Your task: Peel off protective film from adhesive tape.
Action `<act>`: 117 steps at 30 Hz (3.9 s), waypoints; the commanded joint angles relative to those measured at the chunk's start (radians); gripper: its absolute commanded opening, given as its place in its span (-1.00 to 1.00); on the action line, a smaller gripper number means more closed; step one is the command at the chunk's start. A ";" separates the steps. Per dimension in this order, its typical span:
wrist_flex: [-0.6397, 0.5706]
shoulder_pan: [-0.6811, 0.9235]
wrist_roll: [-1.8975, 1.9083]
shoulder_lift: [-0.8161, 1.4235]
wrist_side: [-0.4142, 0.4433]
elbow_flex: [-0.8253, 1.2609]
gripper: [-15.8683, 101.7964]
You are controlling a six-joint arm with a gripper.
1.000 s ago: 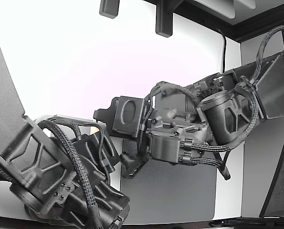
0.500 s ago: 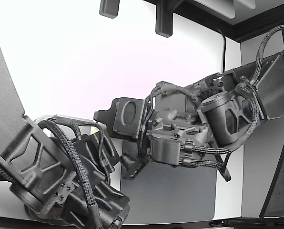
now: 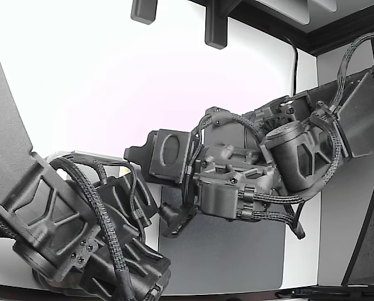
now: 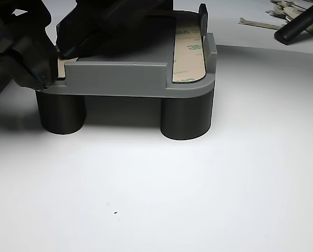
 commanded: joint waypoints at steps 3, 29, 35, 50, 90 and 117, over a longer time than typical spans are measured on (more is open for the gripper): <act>0.000 -0.003 0.005 0.028 -0.008 -0.032 -0.92; -0.060 -0.002 -0.026 0.034 0.006 -0.014 -0.92; -0.043 0.003 -0.014 0.035 0.005 -0.018 -0.92; -0.074 0.006 -0.037 0.040 0.017 0.000 -0.92; -0.137 0.008 -0.061 0.048 0.034 0.021 -0.92; -0.037 0.018 -0.014 0.043 0.023 -0.021 -0.92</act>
